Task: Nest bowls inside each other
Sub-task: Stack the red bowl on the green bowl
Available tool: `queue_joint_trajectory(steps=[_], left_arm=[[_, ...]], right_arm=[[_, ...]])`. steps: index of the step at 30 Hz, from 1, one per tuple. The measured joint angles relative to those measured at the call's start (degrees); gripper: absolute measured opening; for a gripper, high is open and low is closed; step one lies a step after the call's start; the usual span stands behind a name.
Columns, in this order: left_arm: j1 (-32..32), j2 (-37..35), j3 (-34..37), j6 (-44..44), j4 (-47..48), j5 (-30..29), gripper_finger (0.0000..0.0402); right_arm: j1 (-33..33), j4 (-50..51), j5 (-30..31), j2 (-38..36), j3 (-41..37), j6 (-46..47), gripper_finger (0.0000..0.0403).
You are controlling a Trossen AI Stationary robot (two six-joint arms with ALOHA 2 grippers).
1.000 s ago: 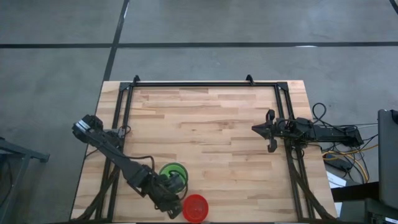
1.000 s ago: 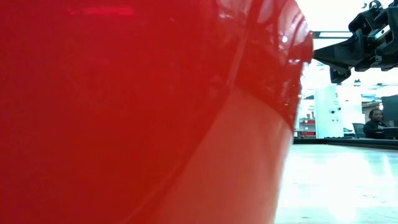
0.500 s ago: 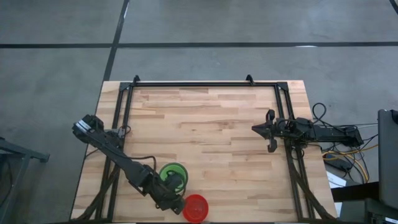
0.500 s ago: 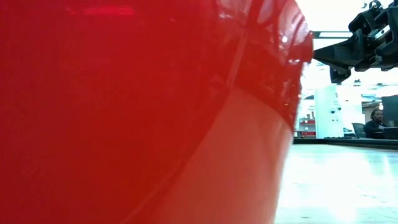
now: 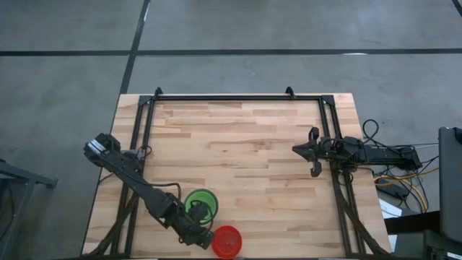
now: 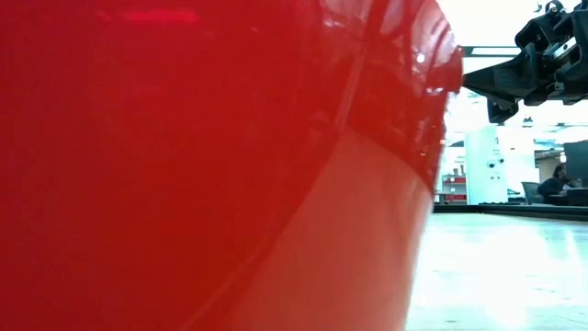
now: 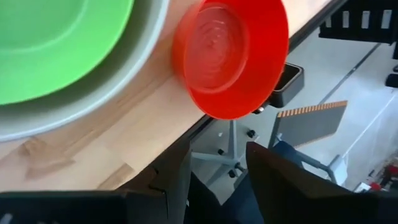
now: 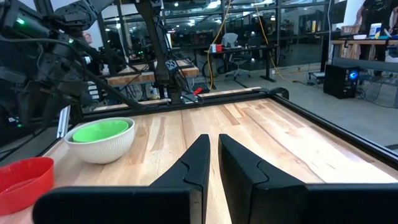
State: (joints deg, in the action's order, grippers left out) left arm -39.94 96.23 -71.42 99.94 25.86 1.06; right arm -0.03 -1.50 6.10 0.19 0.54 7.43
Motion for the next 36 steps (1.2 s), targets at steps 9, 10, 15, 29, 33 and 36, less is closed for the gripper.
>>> queue_joint_trajectory(steps=[9,10,15,29,33,36], left_arm=[[0.02,0.00,0.52,0.29,-2.72,-1.19,0.0158],[0.02,0.00,0.52,0.31,-2.99,-1.47,0.0158],[0.02,1.12,0.52,0.65,-4.36,-2.24,0.0158],[-0.13,5.08,0.52,2.71,-8.28,-2.06,0.0158],[-0.22,6.22,0.52,4.78,-8.28,-1.40,0.0158],[-0.23,6.97,0.52,6.13,-8.26,0.08,0.0158]], right_arm=[[0.02,0.00,-0.01,0.00,0.00,-0.08,0.0034],[0.02,0.00,-0.01,0.00,0.00,-0.02,0.0034],[0.01,0.00,0.01,0.00,0.00,-0.02,0.0034],[0.01,0.00,-0.01,-0.02,0.00,-0.07,0.0034],[0.00,0.00,-0.01,-0.02,0.00,-0.10,0.0034],[0.02,0.00,-0.01,-0.01,0.00,-0.03,0.0034]])
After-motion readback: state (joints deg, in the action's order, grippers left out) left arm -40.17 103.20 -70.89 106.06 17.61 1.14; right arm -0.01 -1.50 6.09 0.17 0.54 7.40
